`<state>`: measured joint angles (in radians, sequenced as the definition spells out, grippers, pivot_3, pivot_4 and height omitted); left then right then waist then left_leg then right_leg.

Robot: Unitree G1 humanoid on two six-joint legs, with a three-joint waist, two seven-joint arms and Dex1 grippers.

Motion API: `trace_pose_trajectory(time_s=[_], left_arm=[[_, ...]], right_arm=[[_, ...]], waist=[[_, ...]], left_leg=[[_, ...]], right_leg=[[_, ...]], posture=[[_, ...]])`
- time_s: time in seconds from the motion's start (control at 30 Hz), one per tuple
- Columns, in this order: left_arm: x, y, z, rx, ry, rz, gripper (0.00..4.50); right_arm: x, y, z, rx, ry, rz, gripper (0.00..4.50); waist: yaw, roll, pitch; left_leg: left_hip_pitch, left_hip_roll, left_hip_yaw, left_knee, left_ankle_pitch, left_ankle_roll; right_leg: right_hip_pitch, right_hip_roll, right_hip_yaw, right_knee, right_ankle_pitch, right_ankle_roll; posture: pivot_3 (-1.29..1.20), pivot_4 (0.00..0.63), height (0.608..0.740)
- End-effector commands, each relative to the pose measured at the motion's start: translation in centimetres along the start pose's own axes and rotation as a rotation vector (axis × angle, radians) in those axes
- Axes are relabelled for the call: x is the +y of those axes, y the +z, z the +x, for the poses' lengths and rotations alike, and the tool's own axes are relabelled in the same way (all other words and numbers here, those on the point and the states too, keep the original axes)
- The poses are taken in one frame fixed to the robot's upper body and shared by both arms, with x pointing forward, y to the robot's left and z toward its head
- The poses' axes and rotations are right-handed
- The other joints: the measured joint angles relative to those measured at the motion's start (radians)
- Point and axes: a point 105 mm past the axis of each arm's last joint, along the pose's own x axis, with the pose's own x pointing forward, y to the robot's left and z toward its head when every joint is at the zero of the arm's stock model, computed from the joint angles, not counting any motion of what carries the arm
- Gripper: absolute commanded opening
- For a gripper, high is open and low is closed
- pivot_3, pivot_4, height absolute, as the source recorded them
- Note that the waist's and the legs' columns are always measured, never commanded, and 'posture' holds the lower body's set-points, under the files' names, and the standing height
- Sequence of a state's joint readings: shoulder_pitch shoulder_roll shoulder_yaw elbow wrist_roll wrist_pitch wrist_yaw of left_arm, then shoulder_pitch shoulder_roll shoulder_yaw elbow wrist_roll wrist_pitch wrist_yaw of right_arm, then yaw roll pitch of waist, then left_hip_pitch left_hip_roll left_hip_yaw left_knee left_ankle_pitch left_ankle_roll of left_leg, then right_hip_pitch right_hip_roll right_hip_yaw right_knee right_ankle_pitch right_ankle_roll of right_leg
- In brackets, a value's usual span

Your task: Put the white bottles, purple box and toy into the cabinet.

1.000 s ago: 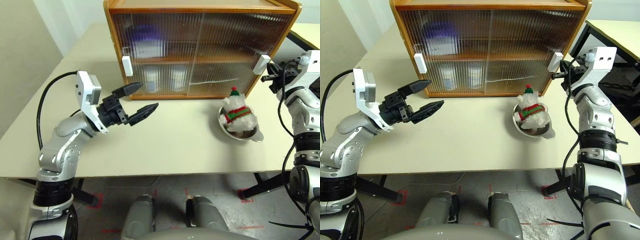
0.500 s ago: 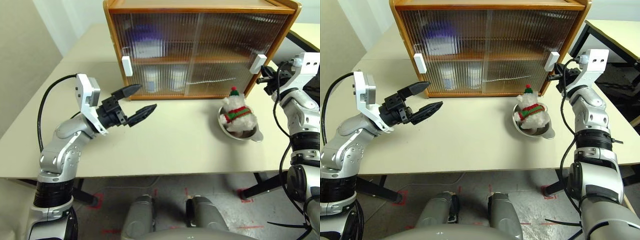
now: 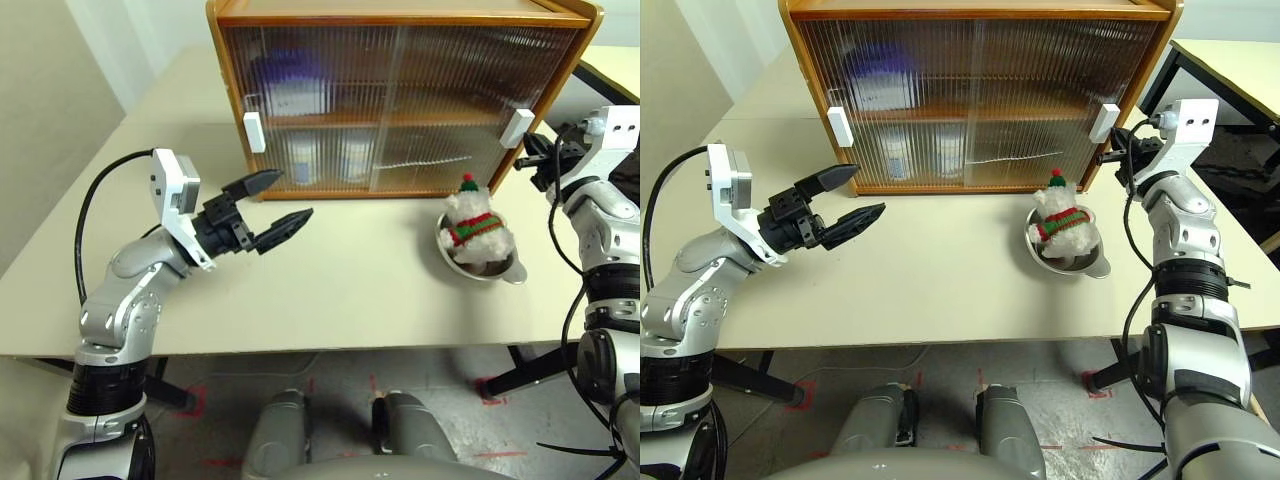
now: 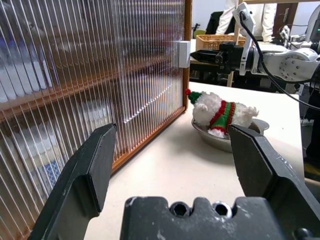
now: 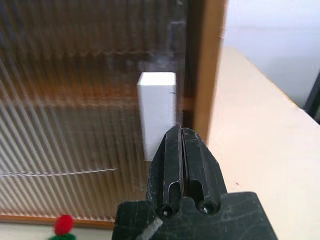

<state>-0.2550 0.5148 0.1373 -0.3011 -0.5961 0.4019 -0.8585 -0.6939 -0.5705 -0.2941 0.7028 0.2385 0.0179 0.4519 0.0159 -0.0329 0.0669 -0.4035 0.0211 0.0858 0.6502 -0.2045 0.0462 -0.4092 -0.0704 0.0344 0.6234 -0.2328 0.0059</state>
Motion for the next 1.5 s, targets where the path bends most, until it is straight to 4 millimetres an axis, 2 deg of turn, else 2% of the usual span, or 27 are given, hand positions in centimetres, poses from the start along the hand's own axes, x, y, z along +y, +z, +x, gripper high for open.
trace_pose_trajectory(time_s=[0.03,0.27,0.57,1.03,1.5], left_arm=[[-0.2,-0.2,-0.2,0.005,-0.011,-0.013,4.50],[-0.2,-0.3,-0.3,0.012,-0.013,-0.010,4.50],[-0.2,-0.2,-0.8,0.026,-0.001,-0.008,4.50],[-0.3,-0.4,-0.8,0.029,0.015,-0.010,4.50],[-0.4,-0.4,-0.7,0.032,0.002,-0.021,4.50]], right_arm=[[-0.5,0.2,-0.1,-0.003,-0.009,-0.016,0.01],[-0.4,0.0,0.3,0.003,-0.012,-0.014,0.01],[1.3,0.7,1.6,-0.019,0.065,-0.013,0.01],[7.7,1.2,2.8,-0.040,0.302,0.028,0.01],[15.4,2.3,4.1,-0.059,0.527,0.089,0.01]], waist=[[0.000,0.000,0.000],[0.000,0.000,0.000],[0.000,0.000,0.000],[0.001,0.000,0.000],[0.002,0.001,0.001]], left_leg=[[0.000,0.000,0.000,0.000,0.000,0.000],[0.000,0.000,0.001,0.000,0.000,0.000],[0.000,0.001,0.002,-0.001,0.000,0.000],[0.001,0.005,0.006,-0.001,0.000,0.000],[-0.001,0.006,0.008,-0.003,0.000,-0.001]], right_leg=[[0.000,0.000,0.000,0.000,0.000,0.000],[0.000,0.000,0.000,0.000,0.000,0.000],[-0.001,0.000,0.001,0.000,0.000,0.000],[-0.003,0.001,0.001,0.000,0.001,-0.001],[-0.007,0.002,0.001,0.001,0.001,-0.003]], posture=[[0.14,0.019,0.740],[0.14,0.021,0.740],[0.15,0.018,0.740],[0.17,0.026,0.740],[0.18,0.033,0.740]])
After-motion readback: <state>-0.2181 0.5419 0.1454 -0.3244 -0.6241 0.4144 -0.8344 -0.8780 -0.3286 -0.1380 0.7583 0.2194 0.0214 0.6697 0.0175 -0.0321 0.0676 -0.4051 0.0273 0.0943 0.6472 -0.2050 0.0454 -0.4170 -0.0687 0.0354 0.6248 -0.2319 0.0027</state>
